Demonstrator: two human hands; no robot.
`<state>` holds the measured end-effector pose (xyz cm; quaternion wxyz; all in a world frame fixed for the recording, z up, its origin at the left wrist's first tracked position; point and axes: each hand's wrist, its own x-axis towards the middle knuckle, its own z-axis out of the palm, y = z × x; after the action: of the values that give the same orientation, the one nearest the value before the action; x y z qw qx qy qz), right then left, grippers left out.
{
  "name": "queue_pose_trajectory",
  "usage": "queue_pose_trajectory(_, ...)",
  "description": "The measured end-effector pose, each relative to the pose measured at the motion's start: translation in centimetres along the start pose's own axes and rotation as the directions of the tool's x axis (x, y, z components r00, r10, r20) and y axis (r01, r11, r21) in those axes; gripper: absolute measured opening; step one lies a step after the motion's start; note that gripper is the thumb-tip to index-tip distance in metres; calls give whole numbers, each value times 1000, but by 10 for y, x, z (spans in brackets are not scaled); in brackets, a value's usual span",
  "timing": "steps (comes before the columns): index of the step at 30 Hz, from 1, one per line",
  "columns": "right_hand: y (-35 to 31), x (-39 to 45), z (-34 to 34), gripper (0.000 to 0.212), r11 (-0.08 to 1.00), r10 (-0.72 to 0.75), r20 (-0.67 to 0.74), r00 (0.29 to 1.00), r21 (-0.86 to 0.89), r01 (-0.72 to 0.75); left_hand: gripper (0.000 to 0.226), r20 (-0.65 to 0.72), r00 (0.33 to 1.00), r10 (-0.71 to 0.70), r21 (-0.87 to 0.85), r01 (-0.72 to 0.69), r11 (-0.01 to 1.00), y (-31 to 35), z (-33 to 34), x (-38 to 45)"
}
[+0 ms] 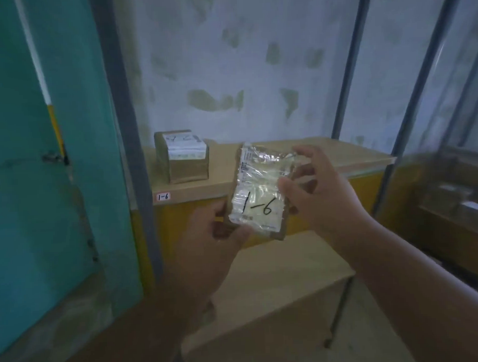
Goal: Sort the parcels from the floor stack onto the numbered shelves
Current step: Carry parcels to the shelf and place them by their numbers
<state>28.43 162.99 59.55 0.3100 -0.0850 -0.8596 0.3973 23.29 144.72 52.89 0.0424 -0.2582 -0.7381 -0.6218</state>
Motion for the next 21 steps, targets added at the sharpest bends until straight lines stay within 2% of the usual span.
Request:
queue_pose_trajectory(3, -4, 56, -7, 47, 999, -43, 47, 998, -12, 44, 38, -51, 997, 61, 109, -55, 992, 20, -1, 37)
queue_pose_trajectory(6, -1, 119, 3, 41, 998, -65, 113, 991, 7, 65, 40, -121, 982, 144, 397, -85, 914, 33, -1, 80)
queue_pose_trajectory(10, 14, 190, 28, 40, 996, -62, 252, 966, 74, 45, 31, -178, 963, 205, 688, -27, 725, 50, 1, 132)
queue_pose_trajectory(14, 30, 240, 49, 43, 965, 15, 449, 893, 227, -130, 38, -163, 950, 266, 936, 64, 347, 55, -1, 164)
queue_pose_trajectory(16, 36, 256, 63, 38, 971, 9, 500, 866, 201, -126, 42, -136, 950, 282, 979, 86, 184, 51, 0, 172)
queue_pose_trajectory(18, 38, 264, 78, 31, 987, -17, 529, 849, 145, -71, 44, -150, 946, 287, 985, 117, 129, 45, 2, 176)
queue_pose_trajectory(21, 39, 268, 93, 16, 998, -58, 573, 817, 62, 27, 37, -185, 941, 283, 981, 161, 106, 36, 6, 177)
